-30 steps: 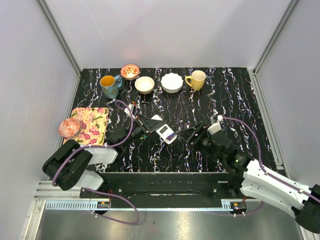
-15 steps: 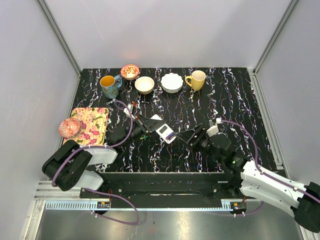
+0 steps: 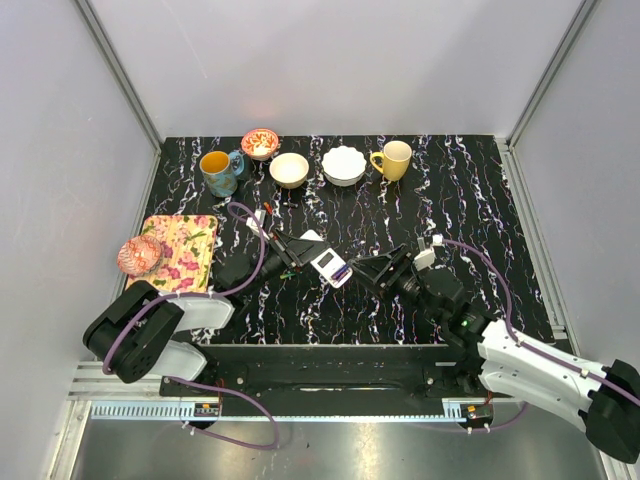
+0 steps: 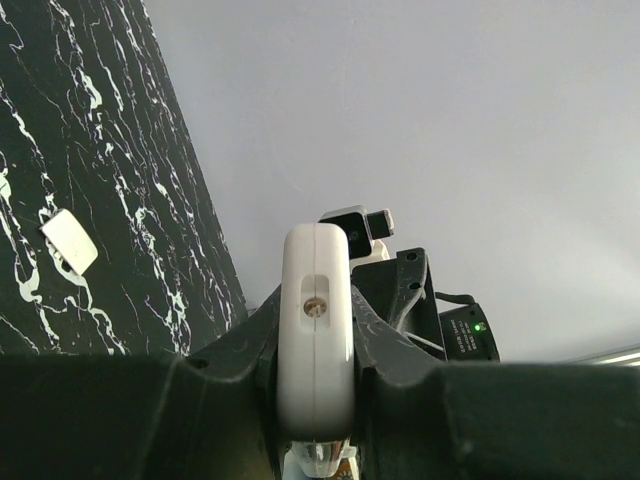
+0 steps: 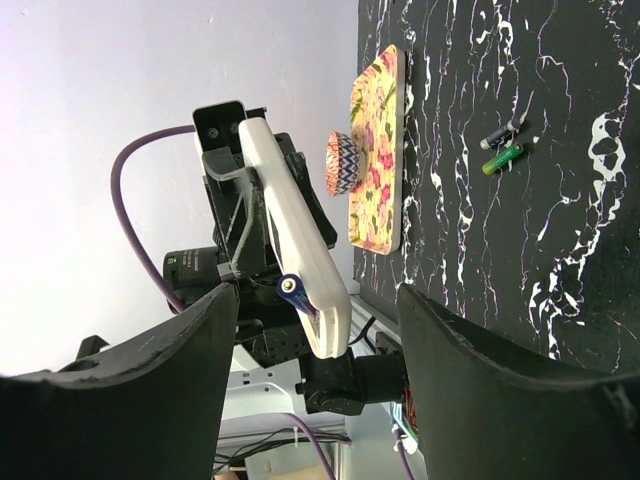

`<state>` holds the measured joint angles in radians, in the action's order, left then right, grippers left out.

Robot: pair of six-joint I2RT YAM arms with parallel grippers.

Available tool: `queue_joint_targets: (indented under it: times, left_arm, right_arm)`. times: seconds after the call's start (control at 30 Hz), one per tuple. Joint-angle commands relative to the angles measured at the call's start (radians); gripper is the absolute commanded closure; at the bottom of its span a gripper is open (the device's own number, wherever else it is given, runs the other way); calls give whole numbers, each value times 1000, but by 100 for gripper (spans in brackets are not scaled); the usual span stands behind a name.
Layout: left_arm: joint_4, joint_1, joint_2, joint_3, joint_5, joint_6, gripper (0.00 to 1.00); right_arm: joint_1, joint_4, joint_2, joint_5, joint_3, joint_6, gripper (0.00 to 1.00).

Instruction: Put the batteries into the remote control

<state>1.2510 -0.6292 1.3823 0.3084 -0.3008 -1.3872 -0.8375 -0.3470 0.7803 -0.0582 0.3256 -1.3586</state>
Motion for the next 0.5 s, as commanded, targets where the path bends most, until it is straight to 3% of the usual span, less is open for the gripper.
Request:
queue_joint_targets:
  times: [0.0, 0.47]
  left_arm:
    - [415, 5, -31, -2, 26, 8, 100]
    - [413, 5, -40, 5, 34, 10, 100]
  right_arm:
    - [15, -61, -4, 5, -3, -19, 30]
    - [21, -118, 82, 55, -3, -56, 34]
